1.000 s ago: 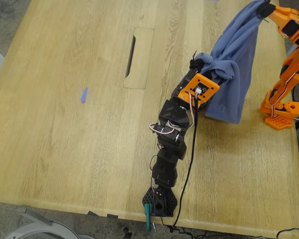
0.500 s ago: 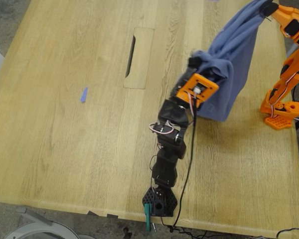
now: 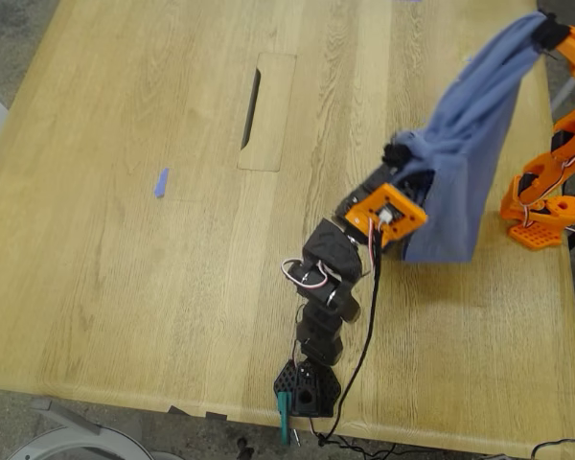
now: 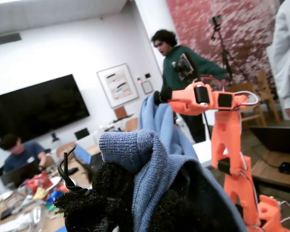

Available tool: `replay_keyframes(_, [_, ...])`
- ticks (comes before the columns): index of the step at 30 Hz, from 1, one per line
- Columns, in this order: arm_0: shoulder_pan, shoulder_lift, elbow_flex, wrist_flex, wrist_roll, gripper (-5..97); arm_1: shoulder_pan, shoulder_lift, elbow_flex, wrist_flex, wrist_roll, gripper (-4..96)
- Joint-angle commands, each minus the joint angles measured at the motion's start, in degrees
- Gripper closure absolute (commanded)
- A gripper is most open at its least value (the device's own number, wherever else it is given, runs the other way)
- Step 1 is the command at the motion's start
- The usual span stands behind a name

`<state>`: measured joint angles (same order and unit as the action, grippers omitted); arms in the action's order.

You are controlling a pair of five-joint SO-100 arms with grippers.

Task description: Fold a T-shirt

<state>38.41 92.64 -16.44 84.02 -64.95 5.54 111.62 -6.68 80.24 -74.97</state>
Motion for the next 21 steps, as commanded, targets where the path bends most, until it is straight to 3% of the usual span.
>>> replay_keyframes(1, [5.2,6.4,-2.4,0.2,0.6,92,-1.6,2.5,0.4,0.7,0.3,91.3])
replay_keyframes(14, [26.1,4.2,-2.1,6.7,1.1,92,-8.8,14.9,16.7,3.7,-0.8,91.3])
replay_keyframes(21, [33.2,4.0,-2.1,11.6,0.4,92,-6.7,23.4,26.0,5.8,1.5,91.2])
